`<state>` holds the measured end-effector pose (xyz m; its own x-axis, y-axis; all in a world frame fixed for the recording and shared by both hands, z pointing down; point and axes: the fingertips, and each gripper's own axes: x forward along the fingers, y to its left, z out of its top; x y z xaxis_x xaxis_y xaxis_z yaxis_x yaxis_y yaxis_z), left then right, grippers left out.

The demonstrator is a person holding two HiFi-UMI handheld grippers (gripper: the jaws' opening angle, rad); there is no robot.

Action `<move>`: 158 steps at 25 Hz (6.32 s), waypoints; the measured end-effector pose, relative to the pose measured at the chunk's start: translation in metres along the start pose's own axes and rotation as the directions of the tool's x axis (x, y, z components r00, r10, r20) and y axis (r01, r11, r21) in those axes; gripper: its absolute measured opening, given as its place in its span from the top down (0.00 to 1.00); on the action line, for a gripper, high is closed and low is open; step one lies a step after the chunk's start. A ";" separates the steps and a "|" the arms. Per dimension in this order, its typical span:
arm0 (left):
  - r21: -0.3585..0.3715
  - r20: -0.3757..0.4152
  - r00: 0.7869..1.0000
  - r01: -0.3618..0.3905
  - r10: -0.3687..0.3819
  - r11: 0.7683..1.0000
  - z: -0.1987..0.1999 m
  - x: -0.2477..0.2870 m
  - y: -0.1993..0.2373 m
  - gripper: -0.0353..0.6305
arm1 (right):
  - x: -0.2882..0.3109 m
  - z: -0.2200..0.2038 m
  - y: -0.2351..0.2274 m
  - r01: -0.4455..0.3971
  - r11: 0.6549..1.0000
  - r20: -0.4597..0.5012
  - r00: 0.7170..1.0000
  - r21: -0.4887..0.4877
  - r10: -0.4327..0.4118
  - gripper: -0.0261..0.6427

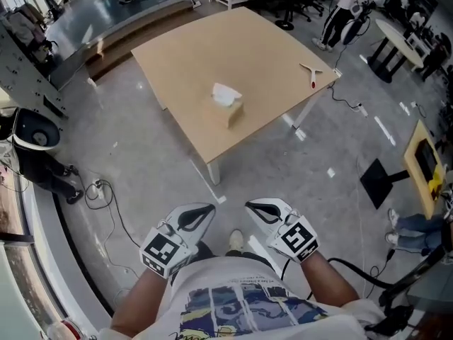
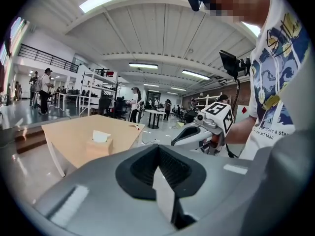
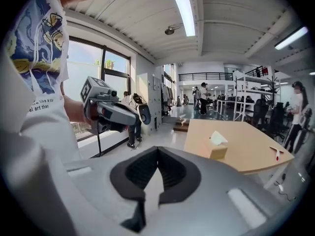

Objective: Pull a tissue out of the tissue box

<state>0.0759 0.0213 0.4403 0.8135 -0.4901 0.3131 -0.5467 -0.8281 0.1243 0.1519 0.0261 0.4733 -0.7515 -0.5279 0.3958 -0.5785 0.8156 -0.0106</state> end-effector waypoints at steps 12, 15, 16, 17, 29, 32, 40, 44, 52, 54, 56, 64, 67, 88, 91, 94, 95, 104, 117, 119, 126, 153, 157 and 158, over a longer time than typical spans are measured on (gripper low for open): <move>-0.041 0.024 1.000 -0.014 0.015 0.999 -0.001 0.000 0.092 0.94 | 0.078 0.029 -0.040 0.008 1.000 -0.004 1.000 -0.001 -0.008 0.96; -0.037 0.030 0.999 0.021 -0.020 0.999 0.012 0.000 0.117 0.94 | 0.096 0.049 -0.052 0.040 0.999 -0.004 0.999 -0.002 -0.040 0.96; -0.032 0.029 0.999 0.035 -0.034 0.999 0.015 0.000 0.125 0.94 | 0.103 0.054 -0.055 0.053 0.999 -0.004 0.999 0.000 -0.053 0.96; -0.026 0.028 0.999 0.048 -0.047 0.999 0.017 0.000 0.133 0.94 | 0.110 0.058 -0.058 0.066 0.998 -0.006 0.998 0.002 -0.066 0.96; 0.000 0.008 0.992 0.124 -0.124 0.992 0.003 -0.007 0.207 0.94 | 0.180 0.064 -0.111 0.204 0.975 -0.054 0.978 0.086 -0.200 0.89; -0.010 0.009 0.994 0.110 -0.110 0.994 0.007 0.002 0.225 0.94 | 0.187 0.060 -0.147 0.227 0.969 -0.070 0.973 0.096 -0.221 0.87; -0.044 0.026 0.999 0.026 -0.025 0.999 0.029 0.043 0.264 0.94 | 0.210 0.042 -0.255 0.236 0.968 -0.132 0.966 0.084 -0.224 0.83; -0.053 0.040 0.999 -0.029 0.031 0.998 0.046 0.060 0.279 0.94 | 0.225 0.032 -0.302 0.215 0.974 -0.161 0.966 0.077 -0.201 0.82; -0.067 0.018 0.994 -0.103 0.104 0.992 0.050 0.089 0.295 0.94 | 0.254 0.004 -0.365 0.140 0.979 -0.196 0.974 0.150 -0.109 0.81; -0.084 0.012 0.992 -0.126 0.127 0.989 0.055 0.095 0.298 0.94 | 0.263 -0.002 -0.376 0.108 0.980 -0.212 0.975 0.167 -0.072 0.80; -0.094 0.004 0.989 -0.146 0.147 0.985 0.058 0.100 0.300 0.94 | 0.271 -0.008 -0.385 0.078 0.982 -0.229 0.973 0.172 -0.038 0.78; -0.124 -0.030 0.976 -0.219 0.217 0.968 0.057 0.116 0.309 0.94 | 0.302 -0.038 -0.410 -0.009 0.967 -0.261 0.962 0.254 0.078 0.76; -0.136 -0.040 0.971 -0.238 0.235 0.962 0.054 0.120 0.313 0.94 | 0.314 -0.049 -0.412 -0.048 0.954 -0.275 0.952 0.295 0.133 0.76; -0.120 -0.056 0.966 -0.258 0.253 0.959 0.057 0.117 0.320 0.94 | 0.328 -0.053 -0.394 -0.151 0.937 -0.283 0.927 0.314 0.244 0.95; -0.115 -0.050 0.967 -0.253 0.249 0.960 0.057 0.114 0.320 0.94 | 0.327 -0.048 -0.393 -0.140 0.952 -0.288 0.932 0.272 0.220 0.96; -0.110 -0.044 0.970 -0.244 0.241 0.964 0.057 0.107 0.316 0.94 | 0.323 -0.043 -0.386 -0.122 0.962 -0.286 0.939 0.244 0.192 0.96; -0.108 -0.041 0.970 -0.241 0.238 0.965 0.056 0.104 0.315 0.94 | 0.321 -0.040 -0.384 -0.114 0.965 -0.283 0.942 0.237 0.181 0.96; -0.100 -0.015 0.975 -0.223 0.223 0.970 0.051 0.075 0.309 0.94 | 0.313 -0.017 -0.368 -0.058 0.986 -0.278 0.955 0.155 0.100 0.96; -0.089 0.027 0.984 -0.171 0.174 0.981 0.045 0.046 0.295 0.94 | 0.287 0.011 -0.354 0.053 0.994 -0.253 0.967 0.092 -0.028 0.96; -0.090 0.033 0.985 -0.167 0.171 0.982 0.042 0.040 0.291 0.94 | 0.280 0.014 -0.352 0.073 0.994 -0.246 0.968 0.087 -0.049 0.96; -0.092 0.046 0.986 -0.153 0.158 0.984 0.039 0.016 0.287 0.94 | 0.267 0.039 -0.339 0.127 0.990 -0.215 0.970 0.068 -0.110 0.96; -0.064 0.090 0.995 -0.042 0.047 0.997 0.019 -0.050 0.254 0.94 | 0.230 0.131 -0.200 0.158 0.986 -0.065 0.985 -0.045 -0.161 0.96; -0.064 0.090 0.995 -0.028 0.034 0.998 0.015 -0.060 0.247 0.94 | 0.224 0.138 -0.177 0.161 0.985 -0.049 0.985 -0.059 -0.164 0.96; -0.062 0.090 0.996 -0.024 0.030 0.998 0.013 -0.063 0.246 0.94 | 0.223 0.141 -0.171 0.161 0.985 -0.044 0.985 -0.062 -0.164 0.96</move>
<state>-0.1071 -0.1552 0.4387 0.8115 -0.5368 0.2308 -0.5773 -0.7975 0.1750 0.0383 -0.2644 0.4345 -0.6316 -0.6436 0.4322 -0.6715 0.7328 0.1099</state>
